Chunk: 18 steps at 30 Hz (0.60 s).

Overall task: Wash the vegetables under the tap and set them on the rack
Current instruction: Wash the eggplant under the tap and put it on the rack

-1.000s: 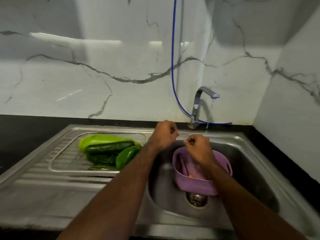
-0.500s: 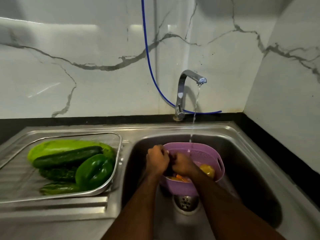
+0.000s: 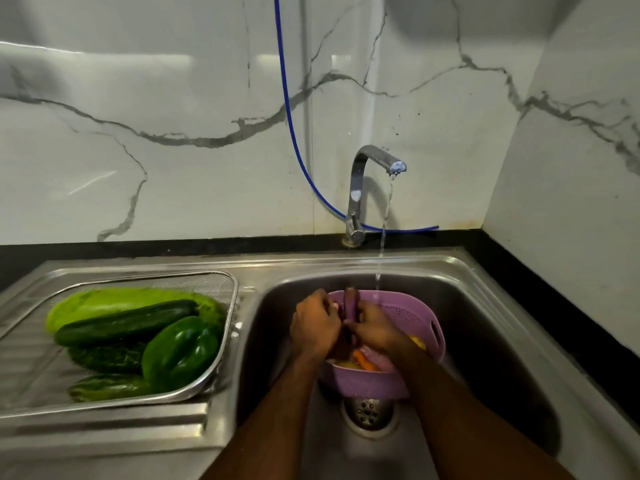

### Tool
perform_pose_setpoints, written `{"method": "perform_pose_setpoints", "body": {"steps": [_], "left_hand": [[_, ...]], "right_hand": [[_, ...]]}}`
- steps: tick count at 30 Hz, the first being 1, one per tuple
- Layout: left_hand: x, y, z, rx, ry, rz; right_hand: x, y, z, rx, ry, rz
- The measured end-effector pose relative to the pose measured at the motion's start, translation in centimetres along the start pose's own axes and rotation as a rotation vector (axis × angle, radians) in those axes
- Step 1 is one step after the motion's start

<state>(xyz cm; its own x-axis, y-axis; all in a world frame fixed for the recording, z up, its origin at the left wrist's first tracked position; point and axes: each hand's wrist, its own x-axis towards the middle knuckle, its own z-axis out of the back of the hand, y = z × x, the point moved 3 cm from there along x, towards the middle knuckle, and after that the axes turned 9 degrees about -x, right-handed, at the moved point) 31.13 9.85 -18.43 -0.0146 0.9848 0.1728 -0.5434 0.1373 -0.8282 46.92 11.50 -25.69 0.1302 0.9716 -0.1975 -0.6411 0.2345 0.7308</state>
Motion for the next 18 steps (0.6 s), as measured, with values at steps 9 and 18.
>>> {"method": "perform_pose_setpoints", "body": {"steps": [9,18], "left_hand": [[-0.9,-1.5,-2.3,-0.264,0.17,-0.113],[-0.2,-3.2,-3.9,-0.694,0.178,0.072]], "right_hand": [[-4.8,5.3,6.6,0.684,-0.027,-0.198],[-4.8,4.9,7.6,1.072,-0.118,-0.323]]}}
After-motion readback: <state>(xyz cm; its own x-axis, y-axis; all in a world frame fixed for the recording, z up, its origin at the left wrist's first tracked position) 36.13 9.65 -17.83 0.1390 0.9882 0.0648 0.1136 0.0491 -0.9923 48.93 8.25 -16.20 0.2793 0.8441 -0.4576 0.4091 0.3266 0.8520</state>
